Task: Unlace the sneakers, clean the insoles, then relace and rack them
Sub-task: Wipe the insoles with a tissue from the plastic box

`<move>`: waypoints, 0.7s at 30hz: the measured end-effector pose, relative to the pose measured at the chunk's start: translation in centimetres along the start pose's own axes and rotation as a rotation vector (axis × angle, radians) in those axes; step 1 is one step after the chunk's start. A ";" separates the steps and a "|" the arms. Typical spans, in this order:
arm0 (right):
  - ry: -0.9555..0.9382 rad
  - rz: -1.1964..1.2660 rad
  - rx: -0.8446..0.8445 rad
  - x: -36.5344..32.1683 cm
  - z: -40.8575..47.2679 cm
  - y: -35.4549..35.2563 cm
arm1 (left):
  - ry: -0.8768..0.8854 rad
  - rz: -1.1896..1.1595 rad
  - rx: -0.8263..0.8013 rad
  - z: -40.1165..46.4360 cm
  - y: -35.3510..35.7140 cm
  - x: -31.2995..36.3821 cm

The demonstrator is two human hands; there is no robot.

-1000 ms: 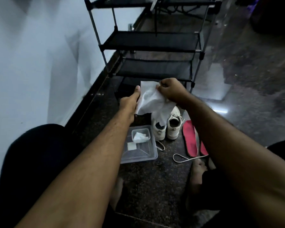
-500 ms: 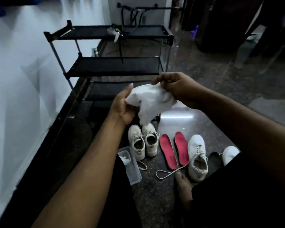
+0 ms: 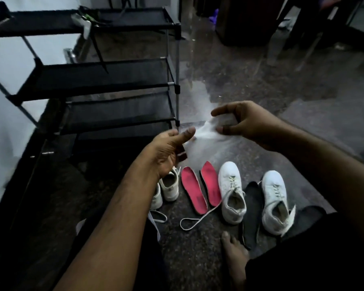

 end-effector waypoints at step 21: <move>-0.066 -0.792 0.081 5.9 -3.8 -9.1 | 0.645 0.540 0.080 -1.1 8.8 -0.6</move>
Point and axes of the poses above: each hand's wrist, its own z-axis towards the middle knuckle, its own y-axis out of the palm, x = y × z, the point moved 7 cm from there along z, towards the middle knuckle, and after that the axes turned 12 degrees about x, right-handed, at the moved point
